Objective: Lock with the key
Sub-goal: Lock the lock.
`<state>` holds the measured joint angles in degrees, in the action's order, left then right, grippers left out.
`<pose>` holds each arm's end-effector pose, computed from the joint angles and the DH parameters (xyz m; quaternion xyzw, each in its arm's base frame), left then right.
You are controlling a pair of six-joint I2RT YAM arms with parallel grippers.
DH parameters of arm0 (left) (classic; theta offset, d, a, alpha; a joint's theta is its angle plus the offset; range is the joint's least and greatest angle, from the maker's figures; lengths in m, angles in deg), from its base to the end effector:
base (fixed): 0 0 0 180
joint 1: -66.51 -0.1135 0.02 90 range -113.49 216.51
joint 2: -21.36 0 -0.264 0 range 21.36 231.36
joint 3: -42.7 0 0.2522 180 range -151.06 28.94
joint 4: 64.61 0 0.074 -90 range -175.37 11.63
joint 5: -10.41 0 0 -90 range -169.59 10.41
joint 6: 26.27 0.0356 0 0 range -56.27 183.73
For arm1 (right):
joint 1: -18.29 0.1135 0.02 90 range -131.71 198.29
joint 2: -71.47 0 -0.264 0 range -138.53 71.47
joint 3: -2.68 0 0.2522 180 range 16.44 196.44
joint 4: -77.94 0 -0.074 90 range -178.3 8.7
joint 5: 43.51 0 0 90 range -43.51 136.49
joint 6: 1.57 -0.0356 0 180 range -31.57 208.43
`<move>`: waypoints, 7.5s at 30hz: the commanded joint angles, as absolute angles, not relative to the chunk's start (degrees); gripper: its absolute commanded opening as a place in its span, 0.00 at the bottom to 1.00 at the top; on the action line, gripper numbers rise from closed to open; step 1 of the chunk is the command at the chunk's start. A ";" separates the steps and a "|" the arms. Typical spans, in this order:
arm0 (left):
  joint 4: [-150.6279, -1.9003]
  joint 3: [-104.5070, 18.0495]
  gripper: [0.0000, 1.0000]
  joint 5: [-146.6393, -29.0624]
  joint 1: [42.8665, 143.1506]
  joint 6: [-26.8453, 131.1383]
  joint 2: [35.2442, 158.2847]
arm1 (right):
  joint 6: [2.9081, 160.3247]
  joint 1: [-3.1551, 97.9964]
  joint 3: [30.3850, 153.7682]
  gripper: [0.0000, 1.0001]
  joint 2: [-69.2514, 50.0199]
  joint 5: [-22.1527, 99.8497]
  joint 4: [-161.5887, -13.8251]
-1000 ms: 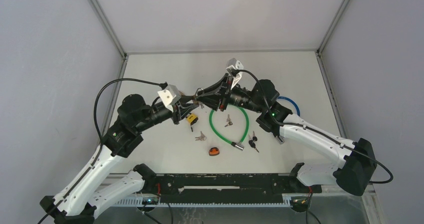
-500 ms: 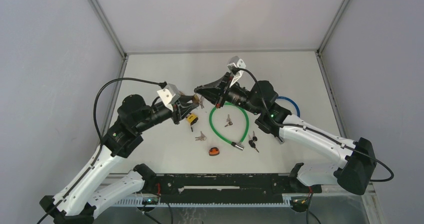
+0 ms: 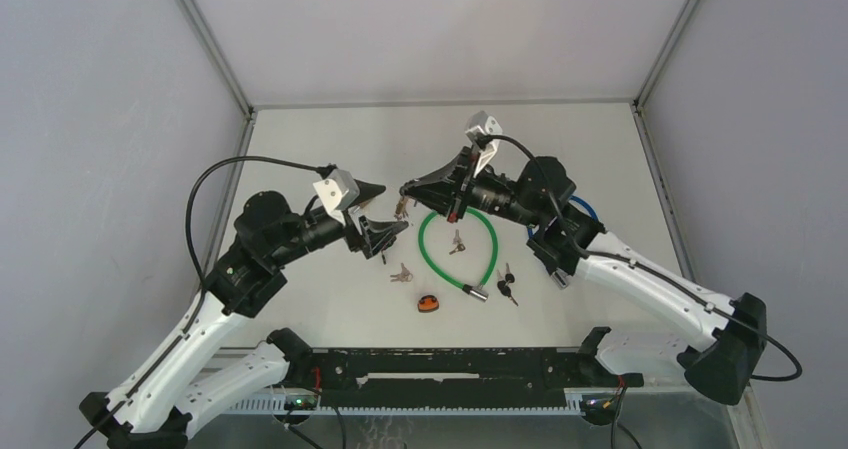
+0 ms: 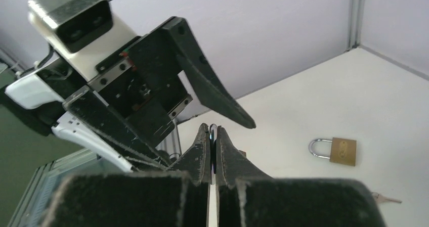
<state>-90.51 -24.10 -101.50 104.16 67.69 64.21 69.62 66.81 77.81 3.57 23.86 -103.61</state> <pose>0.1217 -0.1106 0.3918 0.3742 0.6130 -0.3285 0.6134 0.1729 0.2162 0.4062 -0.3076 0.5787 0.5189 0.5488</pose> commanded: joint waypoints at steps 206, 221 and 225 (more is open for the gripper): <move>-84.86 -46.15 0.00 -118.34 103.37 48.68 78.14 | 92.38 59.96 85.93 0.55 13.30 11.66 -74.96; -81.57 -48.56 0.00 -110.91 103.66 42.97 79.04 | 74.91 61.09 67.07 0.99 21.09 17.21 -111.51; -79.86 -49.23 0.00 -108.63 103.96 39.58 79.54 | 75.94 62.92 67.13 0.98 19.64 25.60 -117.48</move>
<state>-85.53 -46.89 -112.08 103.59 44.20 79.40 76.60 61.19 66.33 19.74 15.77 -105.10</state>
